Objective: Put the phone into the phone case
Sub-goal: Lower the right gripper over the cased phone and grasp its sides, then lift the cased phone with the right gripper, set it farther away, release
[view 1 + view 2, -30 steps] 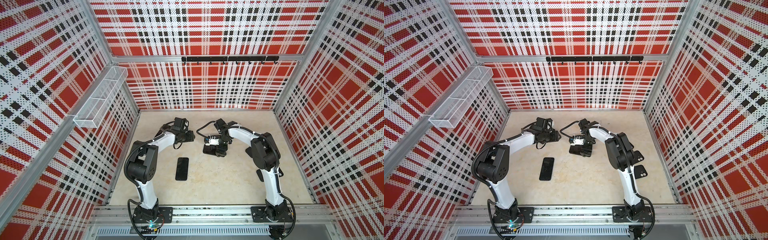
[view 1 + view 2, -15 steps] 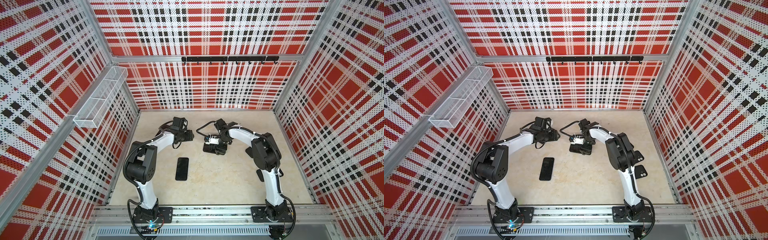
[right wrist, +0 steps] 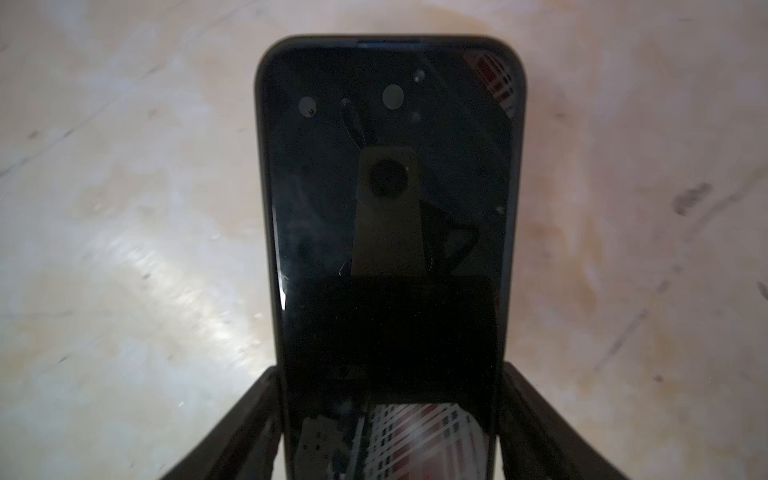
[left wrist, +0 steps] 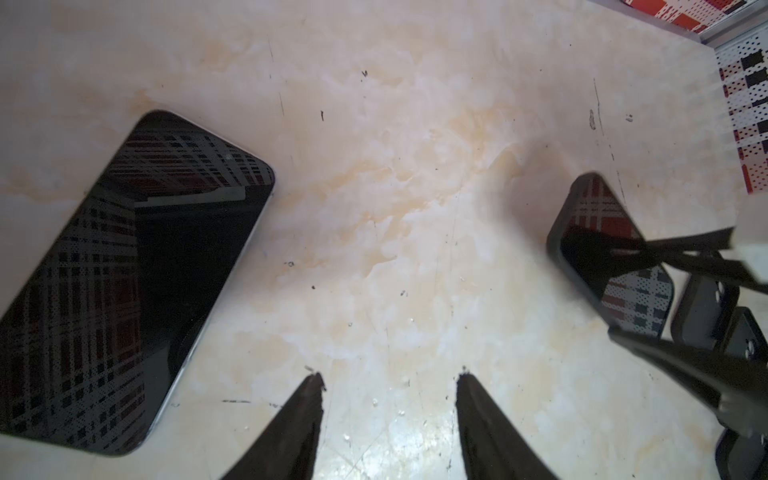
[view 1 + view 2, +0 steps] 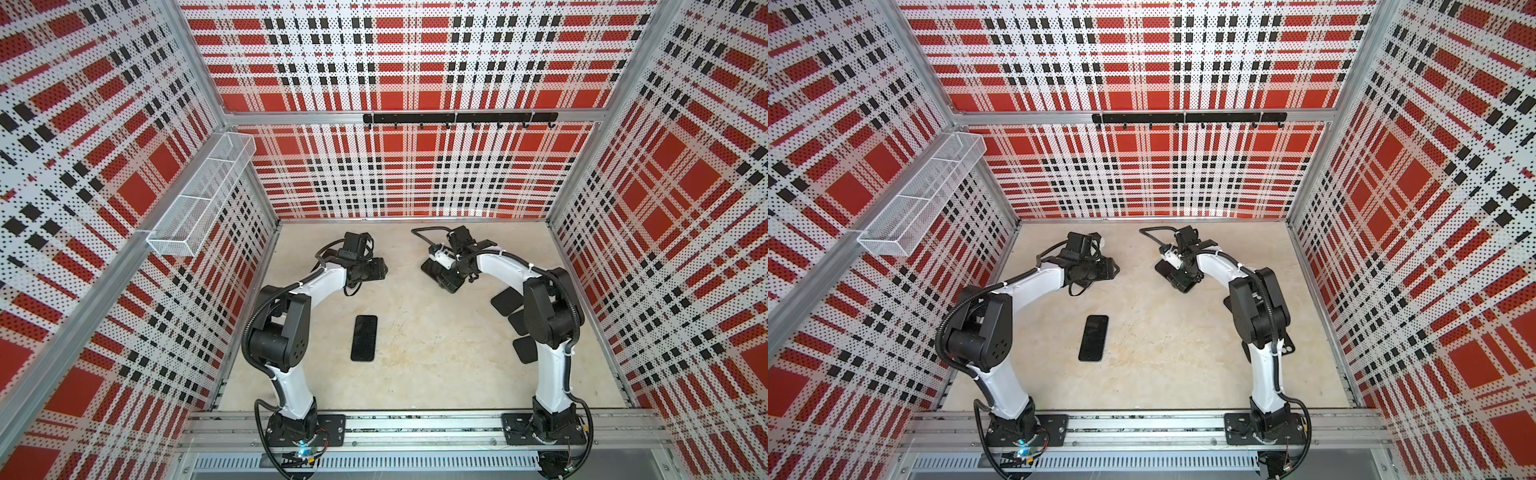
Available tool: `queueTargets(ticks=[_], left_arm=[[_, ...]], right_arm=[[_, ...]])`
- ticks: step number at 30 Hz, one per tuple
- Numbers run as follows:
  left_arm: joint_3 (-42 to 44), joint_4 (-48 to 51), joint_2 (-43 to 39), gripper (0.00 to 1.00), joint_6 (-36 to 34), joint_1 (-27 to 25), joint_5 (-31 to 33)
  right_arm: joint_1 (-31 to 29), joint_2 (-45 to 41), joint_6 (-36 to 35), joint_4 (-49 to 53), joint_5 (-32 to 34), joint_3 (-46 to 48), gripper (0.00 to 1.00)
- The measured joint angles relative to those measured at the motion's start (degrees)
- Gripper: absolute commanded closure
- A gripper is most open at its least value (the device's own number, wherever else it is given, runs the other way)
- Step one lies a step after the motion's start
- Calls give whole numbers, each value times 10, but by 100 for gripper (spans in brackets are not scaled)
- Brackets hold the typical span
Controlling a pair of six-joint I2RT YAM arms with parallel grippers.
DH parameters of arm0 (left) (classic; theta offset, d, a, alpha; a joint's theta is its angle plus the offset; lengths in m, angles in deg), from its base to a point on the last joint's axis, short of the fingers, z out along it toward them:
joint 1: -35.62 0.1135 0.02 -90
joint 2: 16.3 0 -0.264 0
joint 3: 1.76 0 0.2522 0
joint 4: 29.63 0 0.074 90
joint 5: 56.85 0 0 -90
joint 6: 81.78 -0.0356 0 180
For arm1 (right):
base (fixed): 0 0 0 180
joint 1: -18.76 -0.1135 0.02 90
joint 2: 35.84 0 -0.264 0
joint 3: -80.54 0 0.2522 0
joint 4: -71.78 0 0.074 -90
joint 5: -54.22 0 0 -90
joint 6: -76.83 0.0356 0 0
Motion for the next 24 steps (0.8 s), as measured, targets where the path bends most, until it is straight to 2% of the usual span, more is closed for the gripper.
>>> queueTargets(ticks=[6,11,18,24], left_arm=[[1,0,-10,45,0,3,0],[3,0,-12,45,0,3,0],[4,0,-15,45,0,5,0],[5,0,-18,45,0,6,0]], right_arm=[[40,-1,156,-42,42,-6,66],[65,48,275,-42,61,-99,69],[75,120,362,-41,88,-169,70],[75,169,371,-14,85,-203,66]])
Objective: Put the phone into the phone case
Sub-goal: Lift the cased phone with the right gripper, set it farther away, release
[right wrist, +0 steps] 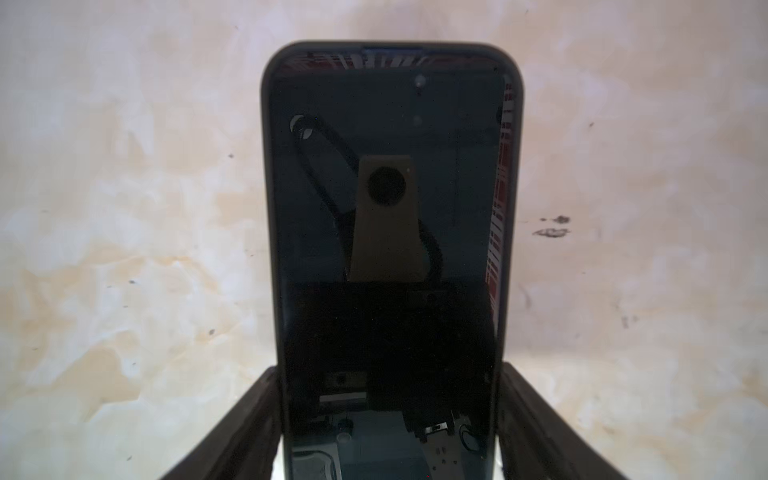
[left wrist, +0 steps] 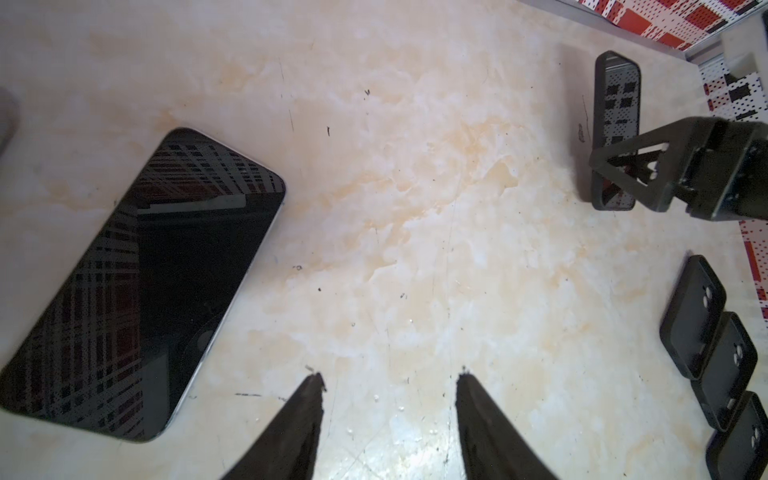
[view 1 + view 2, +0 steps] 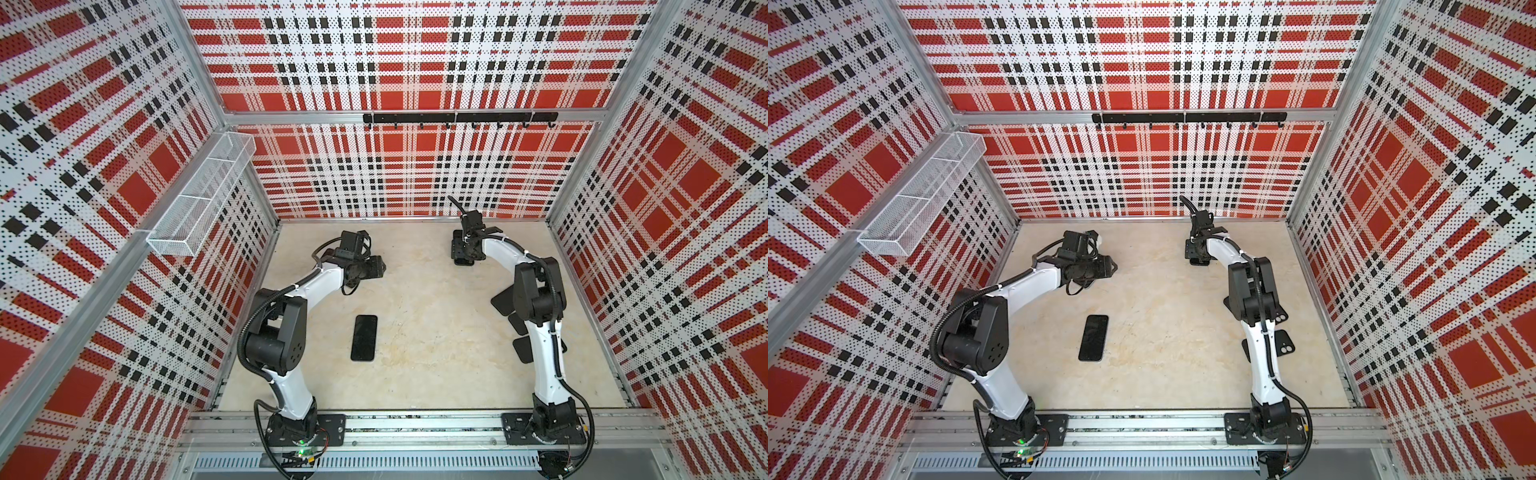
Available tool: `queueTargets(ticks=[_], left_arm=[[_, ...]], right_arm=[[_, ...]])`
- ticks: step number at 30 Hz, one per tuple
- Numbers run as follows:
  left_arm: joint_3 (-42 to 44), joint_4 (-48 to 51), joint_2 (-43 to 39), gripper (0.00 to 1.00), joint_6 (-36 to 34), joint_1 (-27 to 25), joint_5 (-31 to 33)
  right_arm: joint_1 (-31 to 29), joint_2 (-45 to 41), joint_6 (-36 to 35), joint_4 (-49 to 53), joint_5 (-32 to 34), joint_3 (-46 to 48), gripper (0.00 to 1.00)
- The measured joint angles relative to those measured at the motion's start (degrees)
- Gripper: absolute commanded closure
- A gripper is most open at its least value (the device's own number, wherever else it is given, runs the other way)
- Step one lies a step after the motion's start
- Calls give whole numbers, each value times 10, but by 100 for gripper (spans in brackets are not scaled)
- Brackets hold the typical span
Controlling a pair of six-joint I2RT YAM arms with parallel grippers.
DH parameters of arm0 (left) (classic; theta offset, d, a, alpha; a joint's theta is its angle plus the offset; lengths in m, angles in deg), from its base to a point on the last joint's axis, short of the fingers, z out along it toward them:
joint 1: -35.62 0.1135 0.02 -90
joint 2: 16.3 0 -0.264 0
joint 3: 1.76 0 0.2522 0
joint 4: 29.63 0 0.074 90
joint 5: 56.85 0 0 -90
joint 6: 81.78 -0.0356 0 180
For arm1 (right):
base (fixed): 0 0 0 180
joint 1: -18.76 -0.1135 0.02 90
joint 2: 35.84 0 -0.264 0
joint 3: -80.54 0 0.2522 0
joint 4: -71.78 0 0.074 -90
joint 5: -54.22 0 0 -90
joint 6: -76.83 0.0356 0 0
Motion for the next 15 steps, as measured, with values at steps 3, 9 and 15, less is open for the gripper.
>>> queueTargets(ticks=[3,9,15], left_arm=[[0,0,-3,45,0,0,0],[0,0,-5,45,0,0,0],[3,0,-5,45,0,0,0]], right_arm=[[0,8,-3,13,0,-2,56],[0,10,-8,16,2,-2,0],[0,9,-6,13,7,6,0]])
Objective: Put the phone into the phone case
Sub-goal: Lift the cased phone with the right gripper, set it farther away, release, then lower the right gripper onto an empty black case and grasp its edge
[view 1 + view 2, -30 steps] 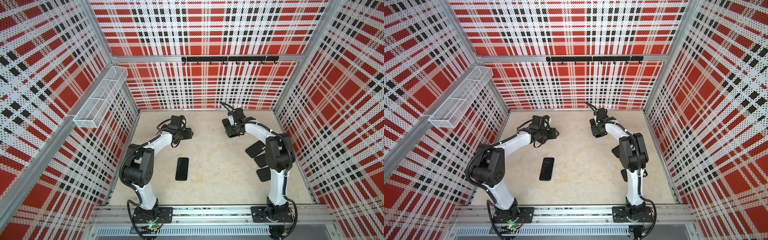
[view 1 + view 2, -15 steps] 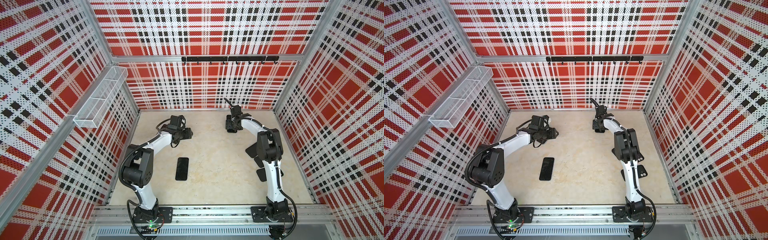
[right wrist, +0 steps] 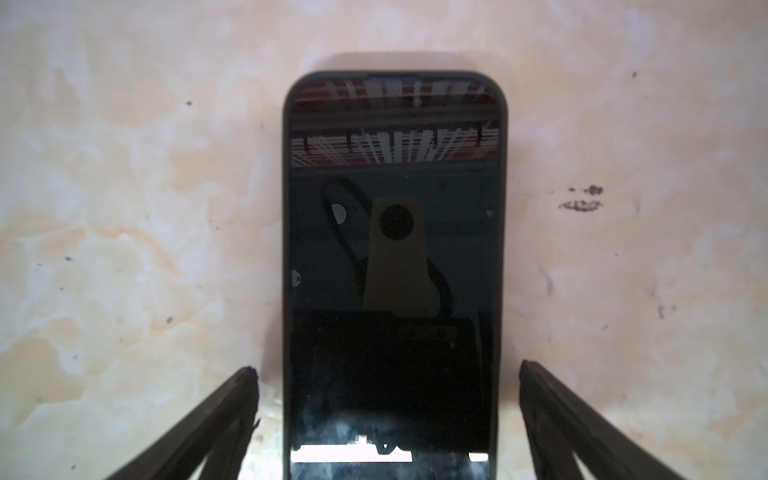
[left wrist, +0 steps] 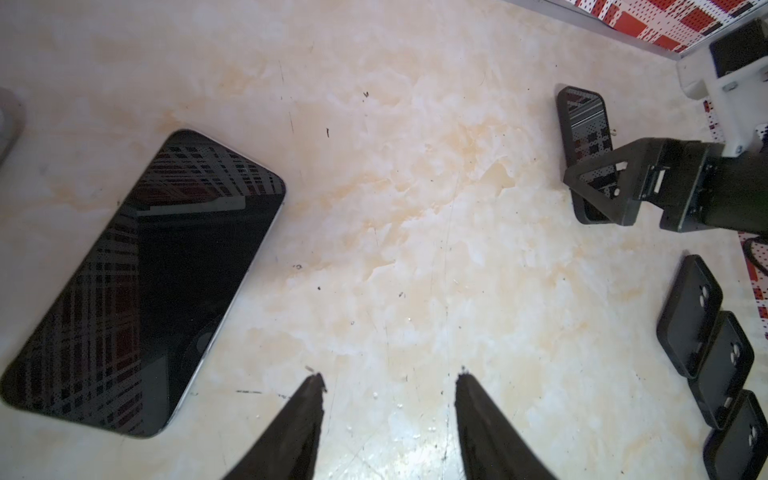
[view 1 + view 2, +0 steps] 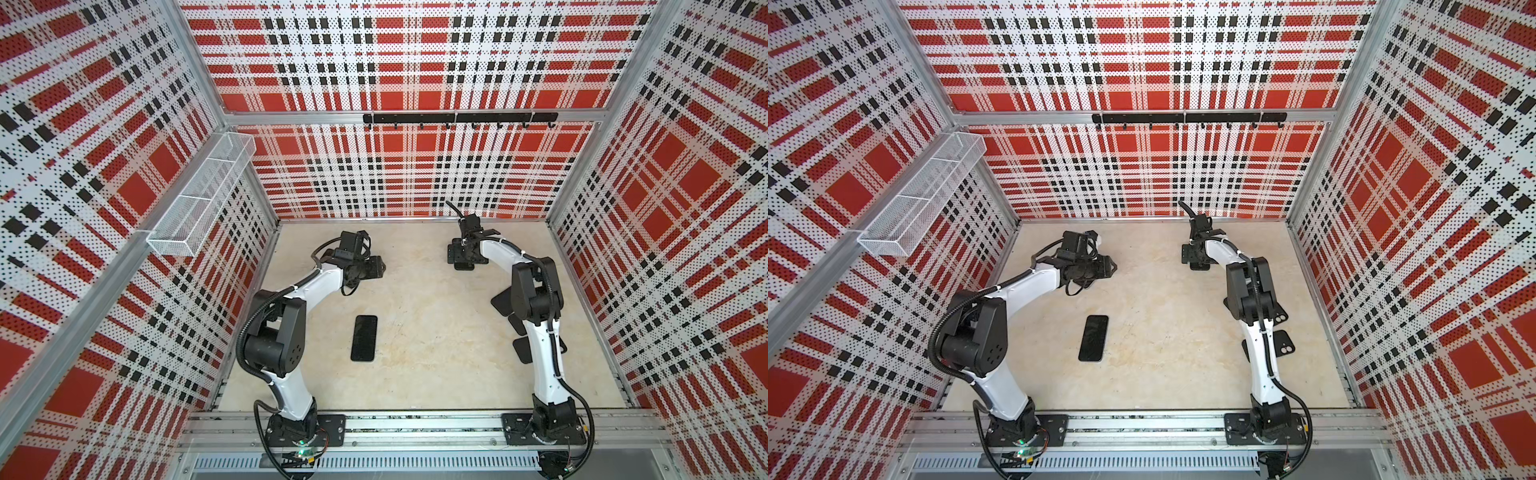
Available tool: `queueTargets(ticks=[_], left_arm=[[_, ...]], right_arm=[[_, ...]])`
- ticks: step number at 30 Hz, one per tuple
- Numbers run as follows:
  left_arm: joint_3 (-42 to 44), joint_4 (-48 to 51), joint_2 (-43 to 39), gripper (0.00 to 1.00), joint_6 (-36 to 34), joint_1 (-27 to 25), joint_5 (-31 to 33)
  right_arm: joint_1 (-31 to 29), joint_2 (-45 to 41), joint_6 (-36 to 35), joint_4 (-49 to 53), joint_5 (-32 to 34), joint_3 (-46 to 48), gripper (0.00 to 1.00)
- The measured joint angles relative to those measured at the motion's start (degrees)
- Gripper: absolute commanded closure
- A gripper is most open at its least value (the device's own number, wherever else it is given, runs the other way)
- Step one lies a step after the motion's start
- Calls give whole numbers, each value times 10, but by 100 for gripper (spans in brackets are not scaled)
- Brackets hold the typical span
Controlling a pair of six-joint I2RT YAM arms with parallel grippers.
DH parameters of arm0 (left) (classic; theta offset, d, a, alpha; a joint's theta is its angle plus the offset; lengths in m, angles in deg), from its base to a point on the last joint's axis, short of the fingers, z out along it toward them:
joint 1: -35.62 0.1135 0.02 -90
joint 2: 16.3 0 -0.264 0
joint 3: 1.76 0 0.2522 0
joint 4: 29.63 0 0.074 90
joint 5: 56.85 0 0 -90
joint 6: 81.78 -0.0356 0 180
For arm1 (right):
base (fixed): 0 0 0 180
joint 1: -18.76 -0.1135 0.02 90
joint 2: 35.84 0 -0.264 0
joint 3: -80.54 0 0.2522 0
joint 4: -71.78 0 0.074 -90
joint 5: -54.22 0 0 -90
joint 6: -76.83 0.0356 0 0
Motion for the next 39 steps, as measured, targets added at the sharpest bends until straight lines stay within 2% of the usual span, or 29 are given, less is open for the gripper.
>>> queueTargets(ticks=[4,9,12,16,21,26,34,39], left_arm=[[1,0,0,45,0,0,1],[2,0,-5,46,0,0,3],[6,0,-19,46,0,-2,10],[10,-1,-49,46,0,-7,31],[10,-1,-76,46,-2,-13,40],[13,-2,-90,46,-2,-24,50],[14,-2,-95,46,-3,-33,54],[14,-2,-95,46,-3,-33,54]], right_arm=[[2,-48,11,-2,26,58,0],[23,-200,56,2,54,176,22],[51,-286,79,-1,63,240,28],[78,-342,97,8,74,308,39],[80,-337,125,19,41,379,47],[80,-303,139,22,17,380,53],[82,-253,146,14,21,374,58],[86,-244,142,2,24,366,67]])
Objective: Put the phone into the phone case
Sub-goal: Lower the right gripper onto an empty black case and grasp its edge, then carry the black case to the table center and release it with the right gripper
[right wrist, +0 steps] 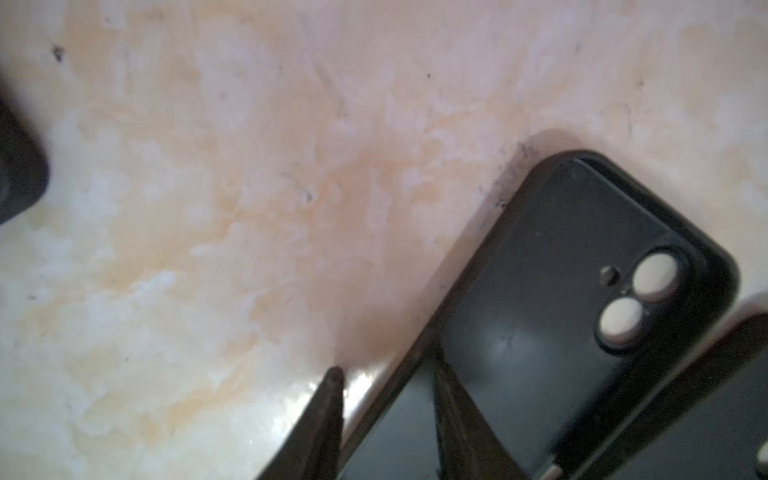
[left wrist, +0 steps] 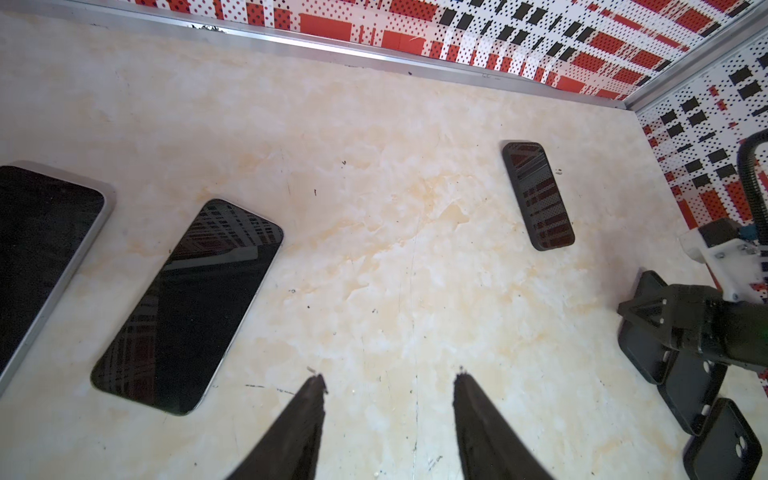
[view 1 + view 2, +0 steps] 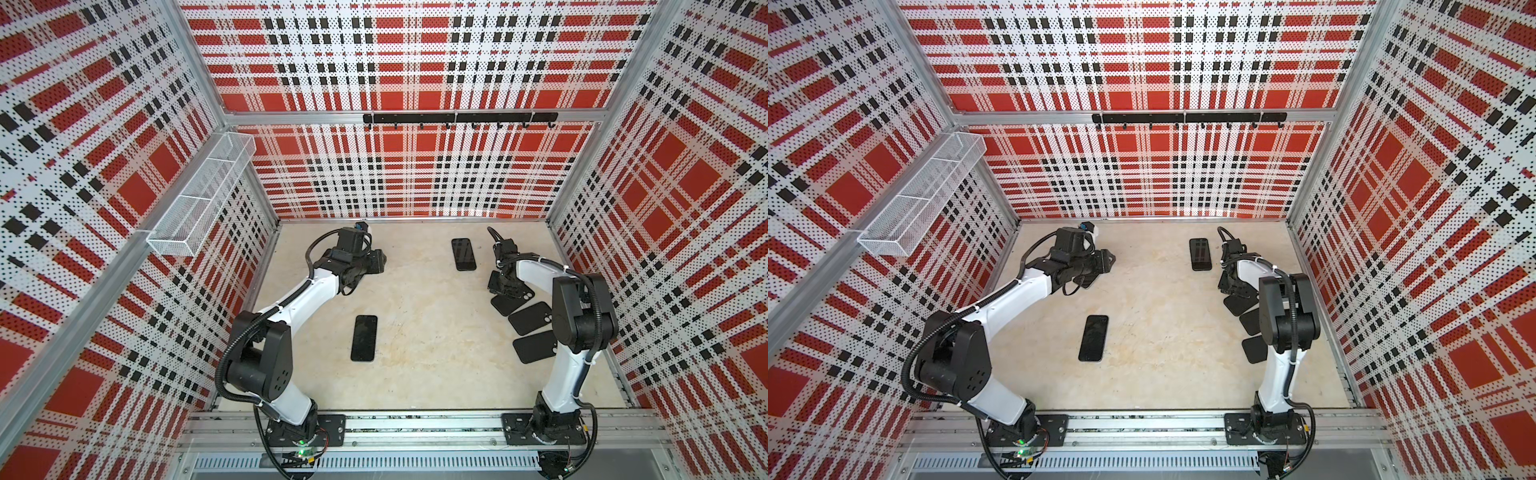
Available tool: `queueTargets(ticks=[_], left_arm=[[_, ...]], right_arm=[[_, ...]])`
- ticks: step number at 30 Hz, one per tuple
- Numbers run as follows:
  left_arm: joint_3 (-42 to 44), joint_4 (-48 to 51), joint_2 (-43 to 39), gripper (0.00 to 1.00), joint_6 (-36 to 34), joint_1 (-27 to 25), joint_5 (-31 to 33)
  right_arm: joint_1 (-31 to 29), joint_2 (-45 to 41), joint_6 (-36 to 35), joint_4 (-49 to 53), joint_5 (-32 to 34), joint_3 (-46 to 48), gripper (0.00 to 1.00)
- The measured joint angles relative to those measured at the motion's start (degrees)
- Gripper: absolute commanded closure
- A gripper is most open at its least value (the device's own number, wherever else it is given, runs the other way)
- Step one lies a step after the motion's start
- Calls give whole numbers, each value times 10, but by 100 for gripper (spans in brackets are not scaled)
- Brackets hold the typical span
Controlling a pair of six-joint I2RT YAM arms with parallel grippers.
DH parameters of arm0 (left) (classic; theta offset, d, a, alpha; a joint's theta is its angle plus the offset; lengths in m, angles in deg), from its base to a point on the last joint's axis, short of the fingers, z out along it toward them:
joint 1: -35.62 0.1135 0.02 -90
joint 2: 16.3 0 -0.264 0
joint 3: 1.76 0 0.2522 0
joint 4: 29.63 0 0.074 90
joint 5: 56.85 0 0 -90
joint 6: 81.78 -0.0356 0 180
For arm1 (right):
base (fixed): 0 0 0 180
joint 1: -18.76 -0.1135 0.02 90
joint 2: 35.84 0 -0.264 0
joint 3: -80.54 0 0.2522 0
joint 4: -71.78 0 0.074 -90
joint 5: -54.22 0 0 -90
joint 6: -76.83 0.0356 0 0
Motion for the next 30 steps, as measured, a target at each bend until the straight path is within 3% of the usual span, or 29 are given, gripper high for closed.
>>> queueTargets(ticks=[6,14,15,23,30], left_arm=[[1,0,0,46,0,0,1],[1,0,0,46,-1,0,3],[1,0,0,46,-1,0,3],[1,0,1,46,-1,7,2],[1,0,1,46,-1,26,2]], right_arm=[[6,8,-11,-4,5,-9,82],[8,7,-38,-4,1,-10,92],[8,7,-40,-3,-1,-11,97],[8,-32,-78,31,-24,-31,100],[-12,-100,-153,43,-90,-51,100]])
